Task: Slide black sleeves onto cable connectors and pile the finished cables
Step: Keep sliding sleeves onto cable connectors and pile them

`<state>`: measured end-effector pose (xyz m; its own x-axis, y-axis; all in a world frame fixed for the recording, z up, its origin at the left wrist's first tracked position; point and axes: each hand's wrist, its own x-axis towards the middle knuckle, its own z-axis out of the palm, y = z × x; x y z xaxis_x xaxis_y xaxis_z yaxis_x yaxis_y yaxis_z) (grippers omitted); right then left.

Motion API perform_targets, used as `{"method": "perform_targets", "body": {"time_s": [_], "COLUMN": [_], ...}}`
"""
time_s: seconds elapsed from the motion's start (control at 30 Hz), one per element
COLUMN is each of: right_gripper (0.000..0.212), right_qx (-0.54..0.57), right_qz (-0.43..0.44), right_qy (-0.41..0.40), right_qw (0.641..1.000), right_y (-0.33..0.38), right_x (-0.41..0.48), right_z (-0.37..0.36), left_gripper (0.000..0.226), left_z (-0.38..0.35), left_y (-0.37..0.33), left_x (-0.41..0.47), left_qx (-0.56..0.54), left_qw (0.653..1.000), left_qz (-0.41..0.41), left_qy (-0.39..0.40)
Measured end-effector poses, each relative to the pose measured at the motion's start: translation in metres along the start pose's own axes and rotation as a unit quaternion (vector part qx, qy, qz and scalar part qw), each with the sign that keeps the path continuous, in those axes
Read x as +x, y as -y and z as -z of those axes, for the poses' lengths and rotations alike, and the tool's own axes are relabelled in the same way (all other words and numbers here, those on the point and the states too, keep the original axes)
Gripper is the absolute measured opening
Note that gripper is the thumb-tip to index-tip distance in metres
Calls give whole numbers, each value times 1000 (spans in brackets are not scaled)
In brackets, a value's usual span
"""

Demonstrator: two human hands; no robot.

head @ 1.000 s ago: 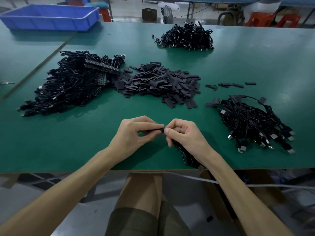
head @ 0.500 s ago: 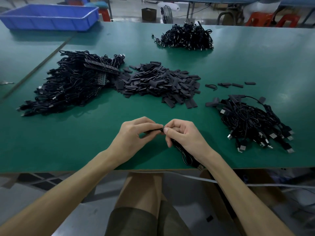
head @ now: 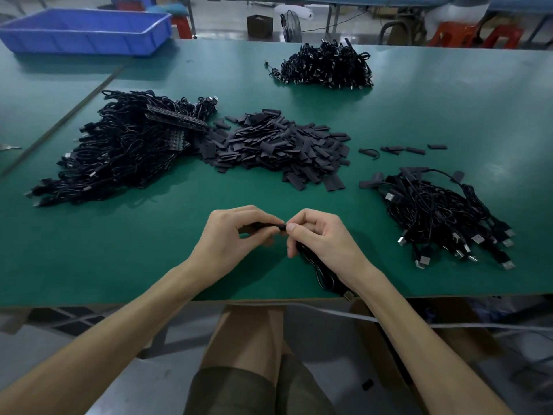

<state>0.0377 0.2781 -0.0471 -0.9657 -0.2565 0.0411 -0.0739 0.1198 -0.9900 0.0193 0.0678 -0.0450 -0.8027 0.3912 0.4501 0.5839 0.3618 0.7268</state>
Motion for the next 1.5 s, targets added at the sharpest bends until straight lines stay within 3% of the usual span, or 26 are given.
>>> {"method": "perform_targets", "body": {"time_s": [0.23, 0.4, 0.53, 1.2, 1.5], "right_gripper": [7, 6, 6, 8, 4], "right_qx": [39, 45, 43, 3, 85], "right_qz": [-2, -1, 8, 18, 11], "right_qy": [-8, -9, -12, 2, -5], "right_qw": [999, 999, 999, 1000, 996], "right_y": [3, 3, 1, -4, 2], "right_x": [-1, -1, 0, -1, -2], "right_z": [0, 2, 2, 2, 2], "left_gripper": [16, 26, 20, 10, 6], "left_z": [1, 0, -4, -2, -3], "left_y": [4, 9, 8, 7, 8], "left_x": [2, 3, 5, 4, 9], "left_qx": [-61, -132, -120, -37, -63], "left_qw": [998, 985, 983, 990, 988], "left_qz": [32, 103, 121, 105, 90], "left_qy": [8, 33, 62, 84, 109]}}
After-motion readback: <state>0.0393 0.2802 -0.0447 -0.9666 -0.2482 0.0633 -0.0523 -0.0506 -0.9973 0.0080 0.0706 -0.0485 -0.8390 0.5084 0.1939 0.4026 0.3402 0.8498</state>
